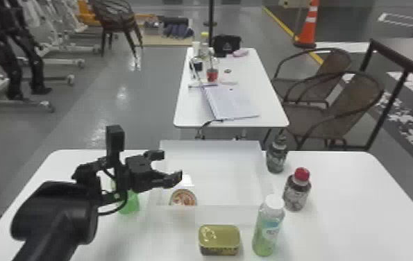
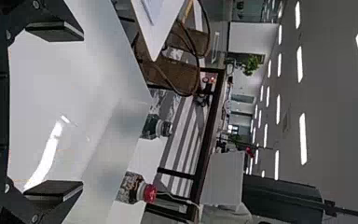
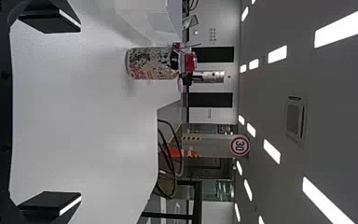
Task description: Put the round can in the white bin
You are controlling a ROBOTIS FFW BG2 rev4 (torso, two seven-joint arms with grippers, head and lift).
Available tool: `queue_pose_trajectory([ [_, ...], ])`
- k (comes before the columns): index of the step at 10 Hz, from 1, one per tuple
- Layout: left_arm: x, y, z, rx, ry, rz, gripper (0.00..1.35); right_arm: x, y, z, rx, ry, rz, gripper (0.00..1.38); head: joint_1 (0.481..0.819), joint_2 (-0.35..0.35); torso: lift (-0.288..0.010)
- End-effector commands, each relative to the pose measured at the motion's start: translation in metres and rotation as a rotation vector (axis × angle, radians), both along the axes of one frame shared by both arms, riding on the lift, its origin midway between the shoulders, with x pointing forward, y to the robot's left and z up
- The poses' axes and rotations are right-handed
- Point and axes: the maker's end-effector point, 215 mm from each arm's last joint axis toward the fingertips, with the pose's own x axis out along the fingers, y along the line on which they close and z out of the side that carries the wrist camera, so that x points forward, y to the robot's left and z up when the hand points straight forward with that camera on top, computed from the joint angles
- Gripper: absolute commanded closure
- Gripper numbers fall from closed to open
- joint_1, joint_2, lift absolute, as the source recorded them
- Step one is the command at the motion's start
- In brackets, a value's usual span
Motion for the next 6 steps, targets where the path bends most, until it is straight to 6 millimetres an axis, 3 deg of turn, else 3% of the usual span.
queue_pose_trajectory([
  [1,-0.001,-0.005,0.004,-0.023,0.0,-0.005,0.12,0.0,0.0,0.0,0.001,0.001,-0.001,0.03,0.549,0.0,-0.1],
  [3,-0.006,-0.003,0.005,-0.027,0.006,0.008,0.12,0.0,0.0,-0.001,0.001,0.001,-0.001,0.03,0.549,0.0,-0.1],
  [5,-0.018,0.024,0.017,-0.023,-0.012,0.137,0.11,0.0,0.001,-0.002,0.002,0.002,0.0,0.03,0.549,0.0,-0.1],
  [6,-0.036,0.039,0.023,-0.043,-0.033,0.203,0.12,0.0,0.001,-0.002,0.002,0.002,0.002,0.03,0.549,0.0,-0.1],
])
